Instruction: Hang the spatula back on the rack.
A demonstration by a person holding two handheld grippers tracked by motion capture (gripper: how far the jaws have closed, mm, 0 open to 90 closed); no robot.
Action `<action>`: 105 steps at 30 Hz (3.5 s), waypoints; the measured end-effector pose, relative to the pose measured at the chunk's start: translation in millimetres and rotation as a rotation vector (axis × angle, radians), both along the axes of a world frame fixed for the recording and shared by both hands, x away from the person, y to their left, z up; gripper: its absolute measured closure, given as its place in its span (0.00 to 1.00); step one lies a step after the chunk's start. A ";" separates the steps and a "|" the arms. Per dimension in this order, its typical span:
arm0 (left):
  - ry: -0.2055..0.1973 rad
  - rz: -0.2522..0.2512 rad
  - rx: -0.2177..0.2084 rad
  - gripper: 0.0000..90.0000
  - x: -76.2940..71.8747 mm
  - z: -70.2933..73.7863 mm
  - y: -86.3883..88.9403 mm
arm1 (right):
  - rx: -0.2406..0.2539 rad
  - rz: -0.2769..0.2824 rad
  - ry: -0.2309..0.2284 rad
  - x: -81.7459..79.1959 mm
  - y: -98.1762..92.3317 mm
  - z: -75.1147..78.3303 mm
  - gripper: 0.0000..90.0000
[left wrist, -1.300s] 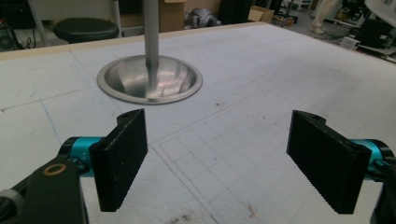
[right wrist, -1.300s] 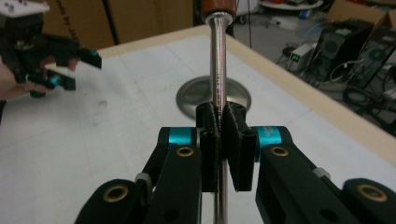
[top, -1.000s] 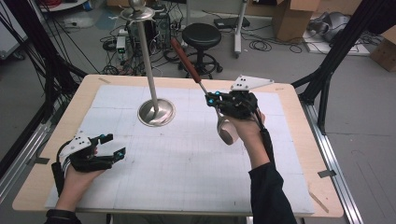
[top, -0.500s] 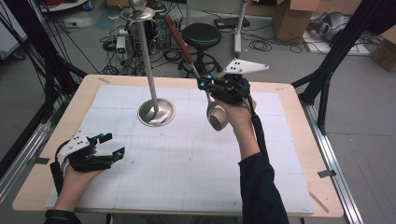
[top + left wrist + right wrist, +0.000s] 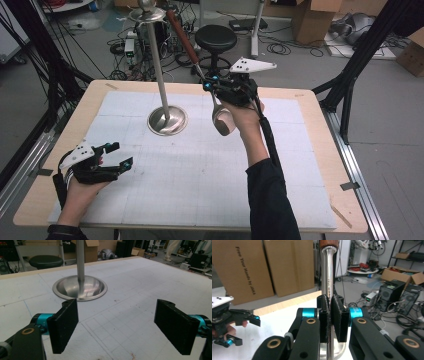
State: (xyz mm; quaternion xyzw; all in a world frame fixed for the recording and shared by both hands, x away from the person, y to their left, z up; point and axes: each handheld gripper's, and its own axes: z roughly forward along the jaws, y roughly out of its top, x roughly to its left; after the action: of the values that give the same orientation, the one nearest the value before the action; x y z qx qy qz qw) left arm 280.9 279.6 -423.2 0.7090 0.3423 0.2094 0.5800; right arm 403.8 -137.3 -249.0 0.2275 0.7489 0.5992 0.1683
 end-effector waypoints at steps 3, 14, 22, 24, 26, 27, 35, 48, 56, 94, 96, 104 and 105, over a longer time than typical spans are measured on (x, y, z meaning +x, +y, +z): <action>0.000 0.000 -0.001 0.22 0.1 0.0 0.3 | -0.005 0.001 0.003 1.2 1.8 -1.4 0.95; -0.001 -0.002 0.000 0.22 0.2 -0.2 -0.3 | -0.012 0.011 0.012 4.7 7.9 -4.0 0.95; -0.001 -0.004 -0.002 0.22 0.5 -0.2 -0.3 | -0.018 0.014 0.017 8.0 16.8 -6.6 0.95; 0.000 -0.006 0.000 0.22 0.6 -0.4 -0.6 | -0.018 0.017 0.015 8.5 19.7 -6.8 0.95; 0.000 -0.006 -0.001 0.22 0.7 -0.4 -0.6 | -0.013 0.021 0.014 8.8 25.4 -7.6 0.95; 0.000 -0.007 -0.001 0.22 0.7 -0.3 -0.6 | -0.015 0.018 0.012 9.0 27.8 -8.1 0.95; 0.002 -0.007 -0.001 0.22 1.0 -0.7 -0.8 | -0.051 0.007 0.022 13.9 48.8 -14.2 0.95; -0.001 -0.009 -0.002 0.22 0.7 -0.6 -0.9 | -0.091 0.001 0.056 23.7 74.2 -19.0 0.95; -0.002 -0.013 0.002 0.22 0.1 -0.3 -0.9 | -0.116 -0.001 0.064 28.1 80.4 -19.0 0.94; 0.001 0.007 0.025 0.22 2.2 -2.1 -1.8 | -0.190 -0.080 0.067 -17.6 -20.2 -53.0 0.41; -0.001 0.011 0.024 0.22 2.4 -2.0 -2.0 | -0.157 -0.099 0.090 -25.3 -42.7 -65.2 0.39; -0.011 0.044 0.020 0.22 5.7 -2.6 2.1 | -0.133 -0.149 0.117 -45.5 -81.3 -92.3 0.31; -0.013 0.050 0.025 0.22 6.2 -2.8 2.2 | -0.133 -0.157 0.117 -48.4 -86.1 -96.1 0.29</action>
State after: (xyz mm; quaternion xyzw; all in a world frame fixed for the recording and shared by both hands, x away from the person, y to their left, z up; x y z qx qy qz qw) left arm 287.2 281.7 -426.0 0.7061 0.3533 0.2327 0.5679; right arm 355.5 -223.4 -345.1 0.3083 0.7754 0.5190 0.1855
